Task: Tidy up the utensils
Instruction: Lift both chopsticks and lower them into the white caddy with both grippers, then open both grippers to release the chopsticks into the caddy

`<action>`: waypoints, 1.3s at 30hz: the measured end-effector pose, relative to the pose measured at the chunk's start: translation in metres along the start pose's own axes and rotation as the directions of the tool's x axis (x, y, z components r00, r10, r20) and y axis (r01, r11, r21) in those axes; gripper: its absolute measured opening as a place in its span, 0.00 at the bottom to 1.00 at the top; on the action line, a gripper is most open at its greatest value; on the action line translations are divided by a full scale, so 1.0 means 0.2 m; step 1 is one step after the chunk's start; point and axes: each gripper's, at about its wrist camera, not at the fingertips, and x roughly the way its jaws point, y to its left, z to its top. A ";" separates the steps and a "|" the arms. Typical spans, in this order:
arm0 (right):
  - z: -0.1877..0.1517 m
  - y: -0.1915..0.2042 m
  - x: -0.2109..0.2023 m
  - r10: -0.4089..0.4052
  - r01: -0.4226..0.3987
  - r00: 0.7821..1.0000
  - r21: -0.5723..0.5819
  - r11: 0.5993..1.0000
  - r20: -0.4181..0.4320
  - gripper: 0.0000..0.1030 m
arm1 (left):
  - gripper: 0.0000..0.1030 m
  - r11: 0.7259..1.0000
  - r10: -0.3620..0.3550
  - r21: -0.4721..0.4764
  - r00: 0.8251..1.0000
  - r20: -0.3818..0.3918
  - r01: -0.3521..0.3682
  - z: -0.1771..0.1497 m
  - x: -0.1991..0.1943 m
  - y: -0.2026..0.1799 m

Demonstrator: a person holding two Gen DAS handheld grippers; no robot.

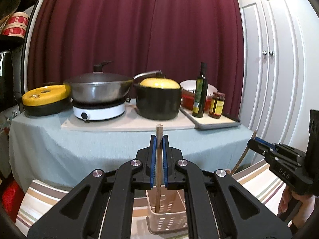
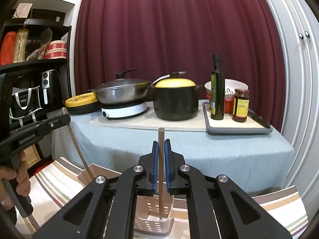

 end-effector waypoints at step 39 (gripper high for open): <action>-0.50 0.06 -0.67 -0.121 0.122 0.992 0.005 0.993 -0.046 0.66 | 0.66 0.996 0.085 -0.001 0.986 -0.141 -0.086 -0.66 -0.68 0.04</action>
